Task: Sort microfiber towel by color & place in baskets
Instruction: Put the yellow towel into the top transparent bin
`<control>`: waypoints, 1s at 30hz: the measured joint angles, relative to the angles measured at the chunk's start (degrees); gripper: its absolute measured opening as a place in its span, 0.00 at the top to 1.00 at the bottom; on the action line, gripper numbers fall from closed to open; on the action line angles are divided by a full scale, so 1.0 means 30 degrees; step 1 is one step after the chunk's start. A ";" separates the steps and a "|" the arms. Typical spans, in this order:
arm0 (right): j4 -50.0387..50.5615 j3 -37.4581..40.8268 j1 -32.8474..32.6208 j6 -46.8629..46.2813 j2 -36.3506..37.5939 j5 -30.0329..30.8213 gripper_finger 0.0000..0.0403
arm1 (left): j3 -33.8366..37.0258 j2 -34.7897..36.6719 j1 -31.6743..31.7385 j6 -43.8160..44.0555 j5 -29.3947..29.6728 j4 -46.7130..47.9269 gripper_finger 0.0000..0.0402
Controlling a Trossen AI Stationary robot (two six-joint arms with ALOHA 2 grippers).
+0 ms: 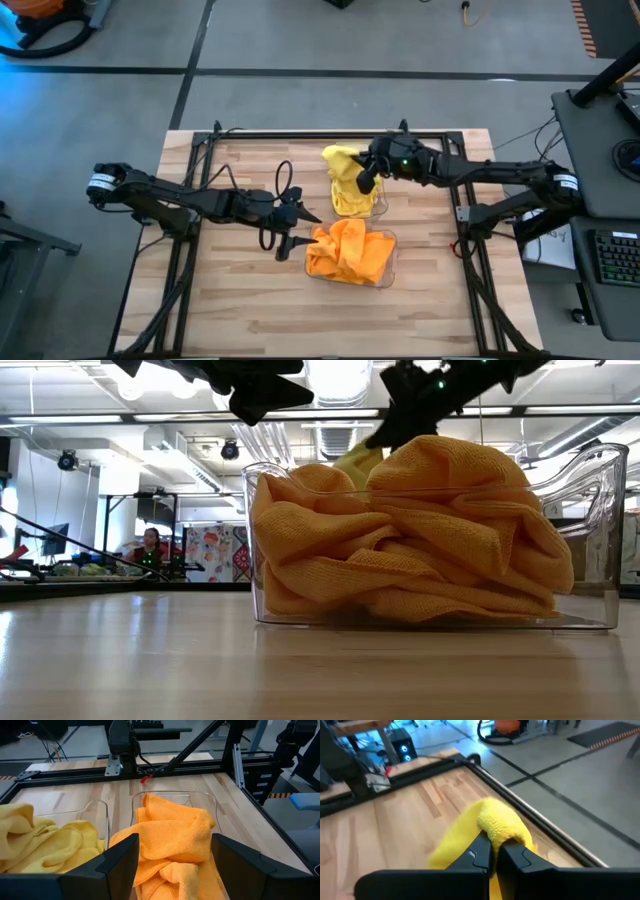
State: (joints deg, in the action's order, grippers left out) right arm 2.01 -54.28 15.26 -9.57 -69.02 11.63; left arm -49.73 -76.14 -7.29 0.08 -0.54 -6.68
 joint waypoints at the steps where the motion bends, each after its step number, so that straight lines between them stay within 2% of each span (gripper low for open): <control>1: -0.0075 0.0273 0.0029 -0.0105 0.0001 0.0079 0.98 | 0.0004 0.0000 -0.0007 0.0000 0.0000 -0.0001 0.42; 8: 0.0101 0.2084 0.0345 -0.0930 0.0052 0.0463 0.98 | 0.0004 0.0000 -0.0007 0.0068 0.0000 -0.0007 0.42; 13: 0.0883 0.3204 0.0352 -0.1193 0.0110 0.1766 0.98 | 0.0004 0.0000 -0.0007 0.0088 0.0000 0.0080 0.42; 19: 0.3371 0.3422 0.0360 -0.1630 0.0118 0.3568 0.98 | 0.0011 0.0000 -0.0007 0.0160 0.0000 0.0087 0.42; 30: 0.3687 0.3481 0.0345 -0.1615 0.0118 0.3433 0.98 | 0.0011 0.0000 -0.0007 0.0153 0.0000 0.0087 0.42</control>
State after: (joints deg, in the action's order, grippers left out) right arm 13.07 -43.83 16.29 -14.41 -68.66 21.93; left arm -49.69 -76.14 -7.31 0.54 -0.54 -6.42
